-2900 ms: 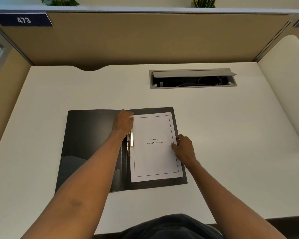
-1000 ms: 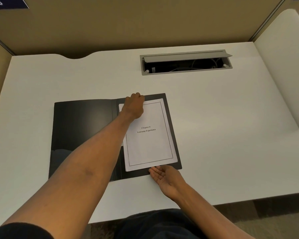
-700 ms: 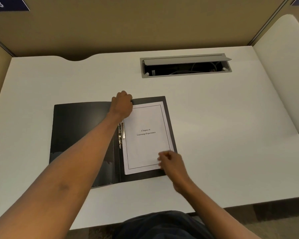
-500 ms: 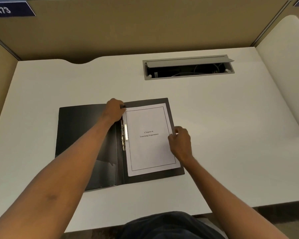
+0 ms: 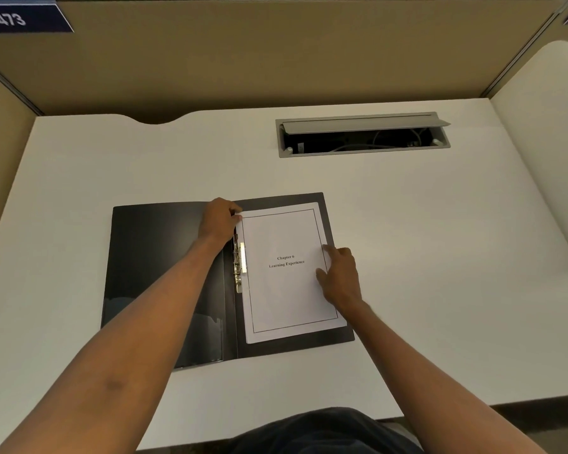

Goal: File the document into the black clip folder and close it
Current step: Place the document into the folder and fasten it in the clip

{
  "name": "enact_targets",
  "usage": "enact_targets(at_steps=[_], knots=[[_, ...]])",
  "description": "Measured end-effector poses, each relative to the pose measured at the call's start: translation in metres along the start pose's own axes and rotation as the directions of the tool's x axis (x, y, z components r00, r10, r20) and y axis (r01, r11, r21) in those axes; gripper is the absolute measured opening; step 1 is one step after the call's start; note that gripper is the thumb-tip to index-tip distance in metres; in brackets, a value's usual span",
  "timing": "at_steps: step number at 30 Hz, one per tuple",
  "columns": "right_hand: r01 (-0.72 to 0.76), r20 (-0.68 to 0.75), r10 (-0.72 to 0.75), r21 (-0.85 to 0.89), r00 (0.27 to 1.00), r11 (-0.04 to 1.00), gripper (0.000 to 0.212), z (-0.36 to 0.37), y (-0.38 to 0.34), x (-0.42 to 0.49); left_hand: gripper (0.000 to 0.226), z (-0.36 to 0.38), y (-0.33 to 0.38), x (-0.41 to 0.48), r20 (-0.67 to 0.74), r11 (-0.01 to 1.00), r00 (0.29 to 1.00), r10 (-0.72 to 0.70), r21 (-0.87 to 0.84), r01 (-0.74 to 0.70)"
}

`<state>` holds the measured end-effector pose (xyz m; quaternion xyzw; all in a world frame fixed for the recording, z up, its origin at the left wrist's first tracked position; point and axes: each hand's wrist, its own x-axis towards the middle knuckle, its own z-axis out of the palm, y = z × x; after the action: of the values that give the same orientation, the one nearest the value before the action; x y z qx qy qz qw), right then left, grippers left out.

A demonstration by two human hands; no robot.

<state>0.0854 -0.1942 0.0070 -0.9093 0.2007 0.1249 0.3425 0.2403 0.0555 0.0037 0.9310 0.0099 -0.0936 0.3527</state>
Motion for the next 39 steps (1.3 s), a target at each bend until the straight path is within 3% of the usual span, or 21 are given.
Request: enact_targets(at_steps=[6,13,16,19,22,26,31,35,39], knots=[[0.082,0.046,-0.075,-0.162,0.996,0.983,0.073,0.009,0.005,-0.004,0.023,-0.001,0.003,-0.002,-0.005,1.0,1.0,-0.03,-0.007,0.03],[0.1,0.048,-0.09,-0.28,0.995,0.955,0.074,0.014,0.0,-0.006,0.025,-0.008,0.001,-0.01,-0.025,0.999,0.999,-0.046,-0.003,0.046],[0.098,0.038,-0.091,-0.3,0.995,0.949,0.072,0.015,-0.002,-0.005,0.013,-0.012,-0.001,-0.019,-0.069,0.978,0.979,-0.193,-0.092,0.187],[0.097,0.034,-0.091,-0.322,0.995,0.942,0.072,0.015,-0.004,-0.006,0.038,-0.011,-0.007,-0.029,0.0,0.914,0.933,-0.359,-0.202,0.352],[0.107,0.026,-0.105,-0.327,0.994,0.939,0.071,0.014,-0.006,-0.009,0.045,-0.008,-0.006,-0.038,0.062,0.871,0.907,-0.417,-0.258,0.418],[0.094,0.001,-0.098,-0.292,0.995,0.952,0.07,0.019,-0.004,-0.006,0.042,-0.007,-0.001,-0.043,0.091,0.854,0.898,-0.43,-0.282,0.437],[0.068,-0.007,-0.07,-0.173,0.998,0.983,0.046,0.023,0.0,-0.002,0.029,-0.012,0.002,-0.048,0.103,0.826,0.885,-0.455,-0.323,0.462],[0.091,-0.011,-0.095,-0.214,0.995,0.973,0.067,0.024,0.0,-0.003,0.018,-0.018,0.006,-0.058,0.099,0.796,0.883,-0.458,-0.397,0.457],[0.07,-0.002,-0.072,-0.248,0.997,0.966,0.067,0.022,-0.004,-0.003,0.018,-0.02,0.008,-0.076,0.089,0.76,0.899,-0.429,-0.503,0.412]])
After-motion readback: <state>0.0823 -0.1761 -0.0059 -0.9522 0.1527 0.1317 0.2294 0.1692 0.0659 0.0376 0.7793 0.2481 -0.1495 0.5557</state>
